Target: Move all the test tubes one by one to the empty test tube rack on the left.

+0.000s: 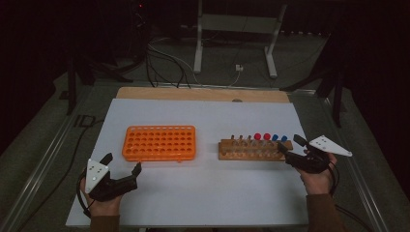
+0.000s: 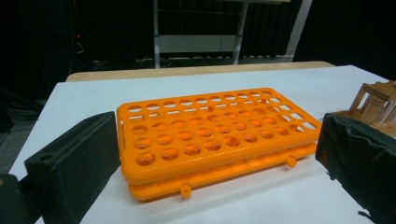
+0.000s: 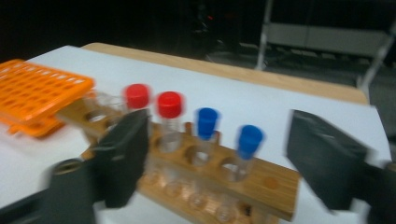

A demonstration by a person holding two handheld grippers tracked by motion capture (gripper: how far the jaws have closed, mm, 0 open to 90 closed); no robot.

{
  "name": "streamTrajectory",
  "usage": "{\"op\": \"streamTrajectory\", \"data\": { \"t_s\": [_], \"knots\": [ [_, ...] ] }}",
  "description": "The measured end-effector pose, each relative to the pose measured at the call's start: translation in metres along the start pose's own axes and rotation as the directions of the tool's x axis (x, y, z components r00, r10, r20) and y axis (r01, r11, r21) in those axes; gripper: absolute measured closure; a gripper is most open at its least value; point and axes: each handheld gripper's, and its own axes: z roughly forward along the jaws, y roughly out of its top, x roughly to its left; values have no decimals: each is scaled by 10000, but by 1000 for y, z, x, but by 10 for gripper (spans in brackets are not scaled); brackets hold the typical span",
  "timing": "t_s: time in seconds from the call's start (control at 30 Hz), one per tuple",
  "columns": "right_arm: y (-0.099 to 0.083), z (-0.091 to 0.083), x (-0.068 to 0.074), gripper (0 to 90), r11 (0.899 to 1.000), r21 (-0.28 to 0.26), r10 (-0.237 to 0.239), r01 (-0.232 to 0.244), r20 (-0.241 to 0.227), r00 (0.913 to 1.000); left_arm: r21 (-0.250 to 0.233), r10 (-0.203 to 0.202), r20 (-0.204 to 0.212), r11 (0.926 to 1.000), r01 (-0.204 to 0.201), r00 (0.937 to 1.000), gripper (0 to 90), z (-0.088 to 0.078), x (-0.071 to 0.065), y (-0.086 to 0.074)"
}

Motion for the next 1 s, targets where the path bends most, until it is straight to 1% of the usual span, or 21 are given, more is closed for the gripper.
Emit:
{"op": "streamTrajectory", "data": {
  "t_s": [0.07, 0.13, 0.17, 0.2, 0.23, 0.27, 0.3, 0.37, 0.43, 0.5, 0.6, 0.7, 0.87, 0.93, 1.0],
  "knots": [
    [-1, 4, -6, 411, 9997, 118, 220, -222, 112, 9997, 2, -9, -15, 10000, 9, 10000, 7, 0, 0, 0],
    [-2, 8, -12, 483, 9989, 287, 375, -374, -13, 9993, 5, -21, -33, 10000, 21, 10000, 7, 0, 0, 0],
    [-3, 10, -14, 523, 9987, 331, 379, -382, 90, 9992, 9, -32, -48, 10000, 32, 10000, 7, 0, 0, -1],
    [-4, 11, -15, 552, 9982, 390, 449, -452, 81, 9990, 1, -89, -59, 10000, 89, 9999, 7, 0, 1, -1],
    [-5, 13, -17, 566, 9977, 429, 519, -518, -24, 9986, 1, -89, -59, 10000, 89, 9999, 7, 0, 1, -1],
    [-5, 14, -18, 585, 9977, 457, 506, -501, -101, 9987, 0, -109, -62, 9999, 109, 9999, 7, 0, 2, -1],
    [-6, 16, -18, 595, 9974, 514, 504, -497, -121, 9987, 0, -109, -62, 9999, 109, 9999, 7, 0, 2, -1],
    [-6, 20, -19, 599, 9967, 593, 576, -556, -314, 9978, 32, -121, -72, 9999, 121, 9999, 7, 1, 2, -1],
    [-7, 25, -18, 615, 9959, 719, 574, -547, -352, 9977, 58, -110, -41, 9999, 110, 9999, 7, 1, 1, -2],
    [-9, 29, -17, 675, 9955, 805, 528, -499, -341, 9980, 75, -99, -19, 9999, 99, 9999, 7, 2, 1, -2],
    [-12, 32, -14, 727, 9947, 956, 410, -385, -244, 9989, 96, -96, 26, 9999, 95, 10000, 7, 2, 0, -2],
    [-14, 34, -12, 743, 9944, 1039, 200, -189, -92, 9998, 92, -103, 47, 9999, 103, 9999, 7, 2, 0, -2],
    [-15, 36, -11, 744, 9939, 1101, 65, -73, 82, 9999, 75, -156, 68, 9999, 155, 9999, 7, 2, 1, -2],
    [-16, 37, -10, 747, 9947, 1028, 38, -52, 138, 9999, 93, -182, 99, 9998, 181, 9998, 8, 2, 1, -2],
    [-17, 37, -8, 750, 9951, 989, -107, 84, 228, 9997, 127, -152, 110, 9998, 151, 9998, 8, 2, 1, -3]
  ]
}}
